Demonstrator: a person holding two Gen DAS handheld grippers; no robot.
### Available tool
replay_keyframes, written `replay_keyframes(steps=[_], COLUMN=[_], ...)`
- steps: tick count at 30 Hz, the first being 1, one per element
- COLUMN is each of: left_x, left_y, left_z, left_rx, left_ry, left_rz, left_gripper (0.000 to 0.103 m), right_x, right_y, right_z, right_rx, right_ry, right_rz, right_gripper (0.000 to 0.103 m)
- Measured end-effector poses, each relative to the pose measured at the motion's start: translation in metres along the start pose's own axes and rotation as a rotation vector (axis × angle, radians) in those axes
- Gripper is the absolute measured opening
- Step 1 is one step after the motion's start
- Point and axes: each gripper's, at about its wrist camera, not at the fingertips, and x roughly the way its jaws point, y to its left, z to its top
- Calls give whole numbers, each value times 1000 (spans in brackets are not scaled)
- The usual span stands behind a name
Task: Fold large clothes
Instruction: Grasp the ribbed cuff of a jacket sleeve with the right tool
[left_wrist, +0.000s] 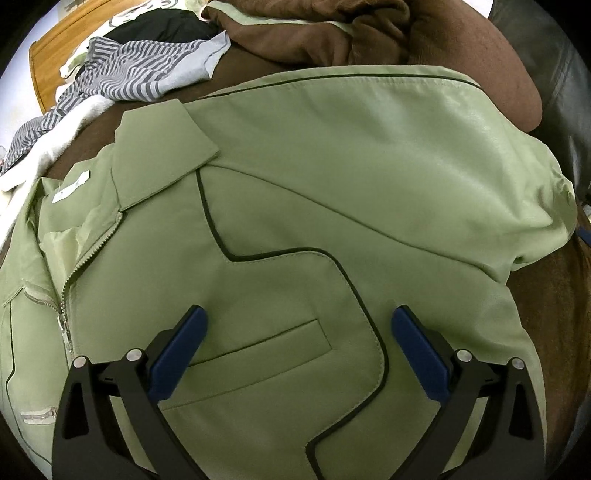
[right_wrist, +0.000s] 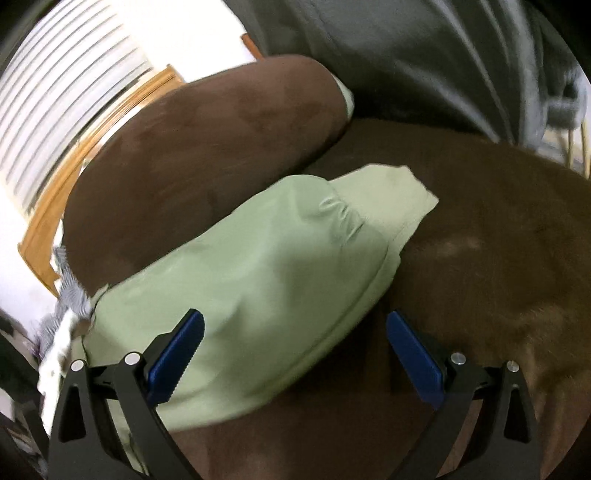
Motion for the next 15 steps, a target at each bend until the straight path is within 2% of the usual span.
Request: replay_keyframes(steps=[1,4,10,12,13,14,15], left_x=[0,0,-2,-2,-2,-1,-2], left_y=[0,4,4,4,4,4,3], left_z=[-1,-2,-3,-3,-3,-4,-5], left_rx=[1,4,9,8,7,8,9], left_ry=[-5,-18,-24,-25,-27,-31,-33], left_rz=[2,0,1,3,4,6,8], left_gripper=[98,98,98,98,98,98,98], right_x=[8,23,42,43,43,43,43], right_y=[-9,-14,-33,-33,-32,-32,-33], right_z=[6,20,39,42,42,42,42], right_rx=[53,38,164,159,145,127,120], right_ry=[8,1,-10,-7,-4,1,3], right_rz=[26,11,76,83,70,39,6], right_gripper=[98,98,98,94,82,59,48])
